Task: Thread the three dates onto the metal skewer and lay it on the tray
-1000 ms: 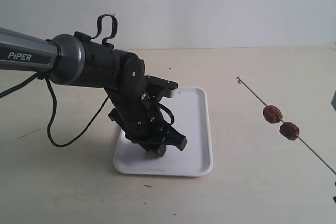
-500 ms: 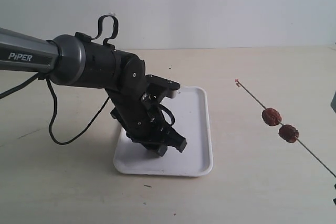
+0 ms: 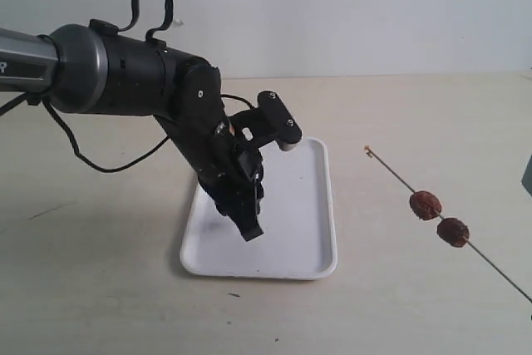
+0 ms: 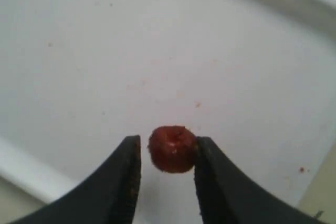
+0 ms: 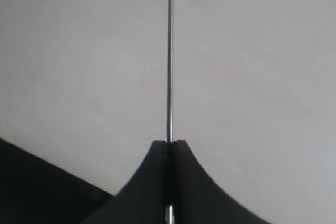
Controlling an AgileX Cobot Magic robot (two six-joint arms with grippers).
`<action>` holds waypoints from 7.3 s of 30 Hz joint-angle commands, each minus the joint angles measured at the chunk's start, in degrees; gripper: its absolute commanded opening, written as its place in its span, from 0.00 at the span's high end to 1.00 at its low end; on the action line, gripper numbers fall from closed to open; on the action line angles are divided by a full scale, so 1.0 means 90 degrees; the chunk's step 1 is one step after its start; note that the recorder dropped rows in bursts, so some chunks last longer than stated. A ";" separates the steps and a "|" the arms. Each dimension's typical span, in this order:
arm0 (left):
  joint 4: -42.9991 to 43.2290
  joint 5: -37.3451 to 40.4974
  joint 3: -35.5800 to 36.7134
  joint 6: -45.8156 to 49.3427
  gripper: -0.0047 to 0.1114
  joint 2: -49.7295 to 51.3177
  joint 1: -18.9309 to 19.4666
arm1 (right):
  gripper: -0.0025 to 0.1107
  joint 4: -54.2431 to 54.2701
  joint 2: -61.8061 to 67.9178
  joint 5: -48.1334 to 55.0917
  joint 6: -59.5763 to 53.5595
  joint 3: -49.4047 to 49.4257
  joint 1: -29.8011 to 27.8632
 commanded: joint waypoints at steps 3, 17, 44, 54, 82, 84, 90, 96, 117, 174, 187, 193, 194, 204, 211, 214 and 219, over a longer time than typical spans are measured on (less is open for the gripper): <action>0.0018 0.0083 0.0001 0.2428 0.65 -0.0274 -0.0005 | 0.98 0.0429 -0.0027 0.0283 -0.0450 0.0032 -0.0016; -0.0012 0.0940 0.0001 -0.0608 0.65 -0.0373 -0.0005 | 0.98 0.0454 0.0111 0.0212 -0.0450 0.0032 -0.0016; -0.0824 0.2150 -0.0978 -0.5863 0.48 0.0533 0.0242 | 0.98 0.0475 0.0111 -0.0024 -0.0461 0.0032 -0.0016; -0.0853 0.2668 -0.1109 -0.5973 0.48 0.0832 0.0305 | 0.98 0.0496 0.0111 -0.0036 -0.0501 0.0032 -0.0016; -0.0826 0.2335 -0.1208 -0.5986 0.61 0.1165 0.0319 | 0.98 0.0496 0.0111 -0.0103 -0.0524 0.0032 -0.0016; -0.0826 0.2335 -0.1208 -0.5986 0.66 0.1165 0.0319 | 0.98 0.0496 0.0111 -0.0103 -0.0524 0.0032 -0.0016; -0.0826 0.2347 -0.1208 -0.5971 0.67 0.1165 0.0319 | 0.98 0.0496 0.0111 -0.0103 -0.0524 0.0032 -0.0016; -0.0809 0.2357 -0.1208 -0.5924 0.67 0.1165 0.0319 | 0.98 0.0496 0.0111 -0.0103 -0.0524 0.0032 -0.0016; -0.0744 0.2357 -0.1208 -0.5910 0.67 0.1165 0.0319 | 0.98 0.0496 0.0111 -0.0131 -0.0524 0.0032 -0.0016; -0.1745 0.3647 -0.2458 0.7518 0.75 0.0893 0.0319 | 0.98 0.2038 0.1843 -0.0141 -0.1937 0.0032 -0.0016; -0.1745 0.3647 -0.2458 0.8006 0.75 0.0893 0.0308 | 0.98 0.2246 0.2127 -0.0311 -0.2342 0.0032 -0.0016; -0.1745 0.3647 -0.2458 0.8028 0.75 0.0893 0.0308 | 0.98 0.2537 0.2129 -0.0477 -0.2644 0.0032 -0.0016; -0.1745 0.3647 -0.2458 0.8028 0.75 0.0893 0.0308 | 0.98 0.2537 0.2129 -0.0505 -0.2644 0.0032 -0.0016; -0.1669 0.3647 -0.2458 0.8027 0.75 0.0893 0.0308 | 0.98 0.2293 0.2103 -0.0371 -0.2427 0.0032 -0.0016; -0.1614 0.3647 -0.2458 0.8027 0.75 0.0893 0.0308 | 0.98 0.2184 0.2088 -0.0273 -0.2342 0.0032 -0.0016; -0.1614 0.3647 -0.2458 0.8027 0.75 0.0893 0.0308 | 0.98 0.2184 0.2088 -0.0231 -0.2342 0.0032 -0.0016; -0.1614 0.3631 -0.2458 0.8088 0.75 0.0893 0.0308 | 0.98 0.2171 0.2088 -0.0350 -0.2342 0.0032 -0.0016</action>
